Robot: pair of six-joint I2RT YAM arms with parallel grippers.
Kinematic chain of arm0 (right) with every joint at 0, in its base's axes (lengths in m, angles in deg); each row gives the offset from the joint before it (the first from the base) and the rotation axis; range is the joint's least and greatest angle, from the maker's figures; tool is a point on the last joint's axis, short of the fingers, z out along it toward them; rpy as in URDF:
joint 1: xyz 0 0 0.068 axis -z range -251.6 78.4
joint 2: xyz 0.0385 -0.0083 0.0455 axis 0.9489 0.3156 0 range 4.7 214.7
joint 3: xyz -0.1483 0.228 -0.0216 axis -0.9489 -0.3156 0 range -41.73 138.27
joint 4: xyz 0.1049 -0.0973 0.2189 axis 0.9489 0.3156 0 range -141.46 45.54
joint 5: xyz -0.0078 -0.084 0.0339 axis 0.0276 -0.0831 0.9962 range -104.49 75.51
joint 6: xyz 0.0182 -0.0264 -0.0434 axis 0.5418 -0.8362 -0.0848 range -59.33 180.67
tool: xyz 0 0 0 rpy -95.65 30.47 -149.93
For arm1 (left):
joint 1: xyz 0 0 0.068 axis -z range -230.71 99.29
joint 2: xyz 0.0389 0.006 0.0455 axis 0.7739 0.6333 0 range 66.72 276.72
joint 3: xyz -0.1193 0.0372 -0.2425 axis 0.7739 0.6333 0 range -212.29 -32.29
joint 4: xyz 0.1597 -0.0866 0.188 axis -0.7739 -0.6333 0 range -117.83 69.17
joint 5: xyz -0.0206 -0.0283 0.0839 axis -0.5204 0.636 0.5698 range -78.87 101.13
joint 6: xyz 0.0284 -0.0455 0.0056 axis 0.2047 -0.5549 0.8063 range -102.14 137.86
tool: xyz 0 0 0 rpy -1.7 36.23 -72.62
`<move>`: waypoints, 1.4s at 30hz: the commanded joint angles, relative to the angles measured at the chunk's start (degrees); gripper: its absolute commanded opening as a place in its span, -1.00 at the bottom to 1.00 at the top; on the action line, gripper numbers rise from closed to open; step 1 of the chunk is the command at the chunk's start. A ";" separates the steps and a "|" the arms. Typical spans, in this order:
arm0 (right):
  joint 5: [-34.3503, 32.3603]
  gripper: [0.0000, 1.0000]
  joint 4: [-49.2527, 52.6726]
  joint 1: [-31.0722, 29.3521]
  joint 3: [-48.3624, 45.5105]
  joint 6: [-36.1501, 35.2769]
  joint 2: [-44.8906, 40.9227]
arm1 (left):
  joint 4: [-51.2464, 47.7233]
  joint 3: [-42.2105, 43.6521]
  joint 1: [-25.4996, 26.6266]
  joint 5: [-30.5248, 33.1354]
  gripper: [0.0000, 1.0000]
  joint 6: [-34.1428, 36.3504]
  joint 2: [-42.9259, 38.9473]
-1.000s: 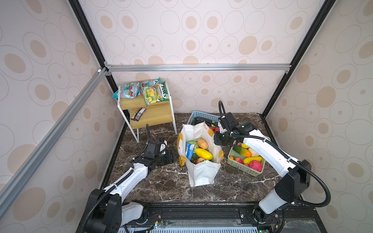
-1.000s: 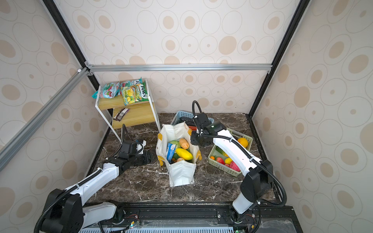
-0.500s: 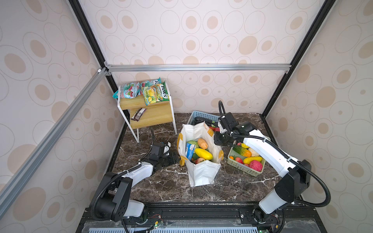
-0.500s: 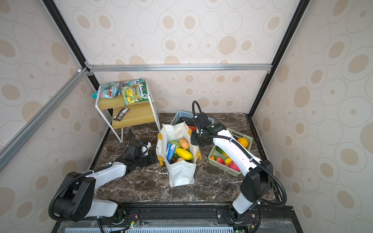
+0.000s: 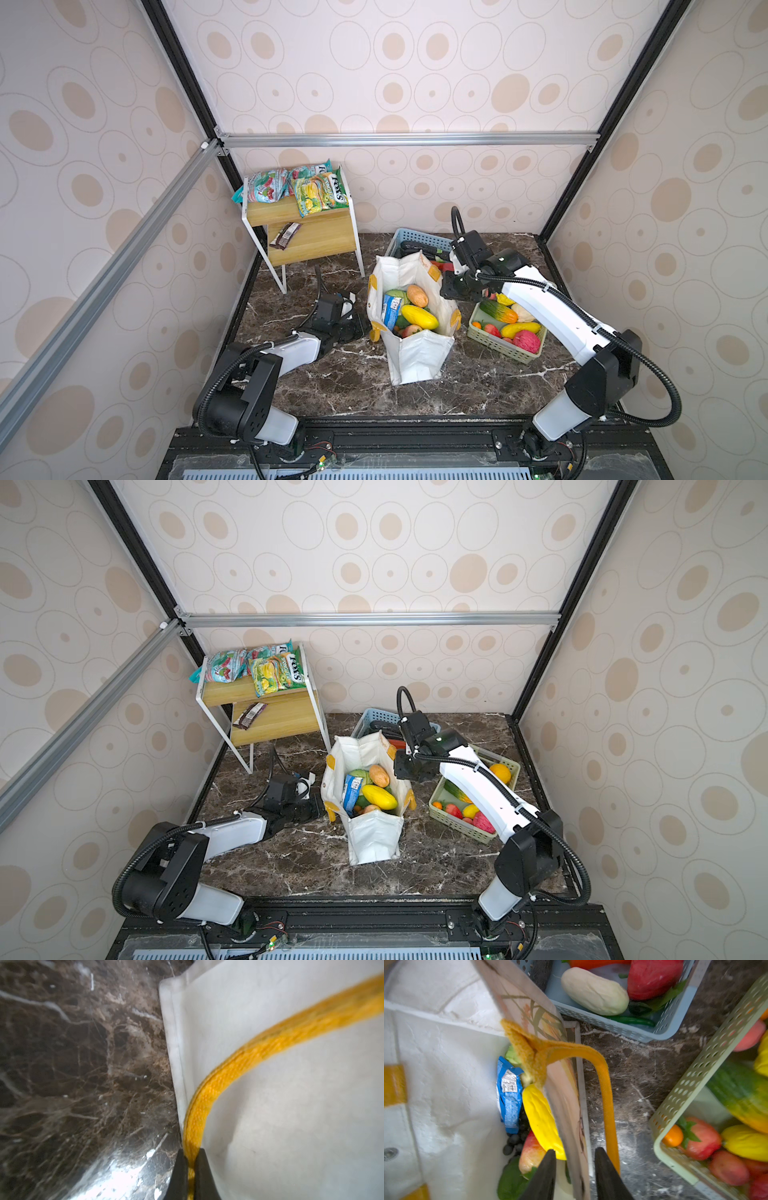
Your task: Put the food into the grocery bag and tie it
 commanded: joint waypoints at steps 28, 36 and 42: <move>32.48 0.00 -29.90 19.23 -30.18 4.54 -2.54 | -11.91 -7.87 -2.26 0.27 -1.00 7.18 0.00; 34.44 -0.04 -34.04 18.73 -30.33 5.26 4.01 | -11.56 -7.79 -2.28 -0.15 -1.00 7.19 -0.42; 34.53 -0.05 -36.76 16.98 -31.24 6.16 6.56 | -11.54 -8.08 -2.46 -0.54 -1.00 7.10 -1.15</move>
